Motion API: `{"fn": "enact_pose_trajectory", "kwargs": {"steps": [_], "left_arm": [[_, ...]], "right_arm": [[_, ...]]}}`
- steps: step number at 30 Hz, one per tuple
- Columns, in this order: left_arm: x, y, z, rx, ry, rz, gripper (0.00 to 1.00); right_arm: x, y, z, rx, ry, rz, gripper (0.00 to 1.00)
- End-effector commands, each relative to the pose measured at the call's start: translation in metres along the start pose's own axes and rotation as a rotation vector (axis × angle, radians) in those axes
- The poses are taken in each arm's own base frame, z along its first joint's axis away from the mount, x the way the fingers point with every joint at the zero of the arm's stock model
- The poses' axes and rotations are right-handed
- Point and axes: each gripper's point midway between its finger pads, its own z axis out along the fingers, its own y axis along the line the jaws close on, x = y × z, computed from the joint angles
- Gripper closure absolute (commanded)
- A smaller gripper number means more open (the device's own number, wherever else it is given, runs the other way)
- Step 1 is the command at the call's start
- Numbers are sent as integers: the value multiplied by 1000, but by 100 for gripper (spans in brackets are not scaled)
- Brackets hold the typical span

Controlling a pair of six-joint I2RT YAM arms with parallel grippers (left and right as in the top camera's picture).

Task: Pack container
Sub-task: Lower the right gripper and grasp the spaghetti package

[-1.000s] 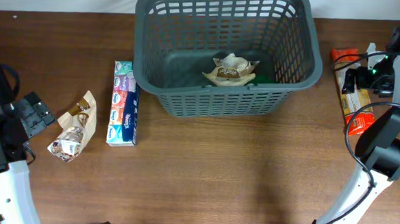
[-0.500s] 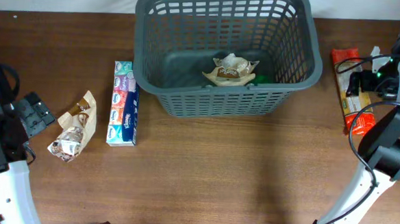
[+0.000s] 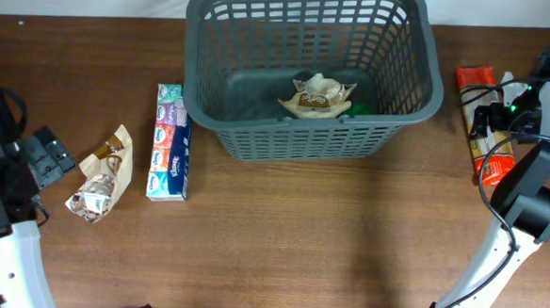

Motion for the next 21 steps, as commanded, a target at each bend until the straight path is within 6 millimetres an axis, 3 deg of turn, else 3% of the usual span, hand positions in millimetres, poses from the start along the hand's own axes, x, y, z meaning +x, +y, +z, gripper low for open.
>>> {"fn": "enact_pose_trajectory", "kwargs": {"steps": [1, 21], "left_arm": [[-4, 2, -7, 7, -25, -13, 1], [-4, 2, -7, 7, -25, -13, 1]], "right_arm": [[1, -1, 7, -13, 7, -32, 1], [8, -3, 22, 2, 40, -42, 1]]}}
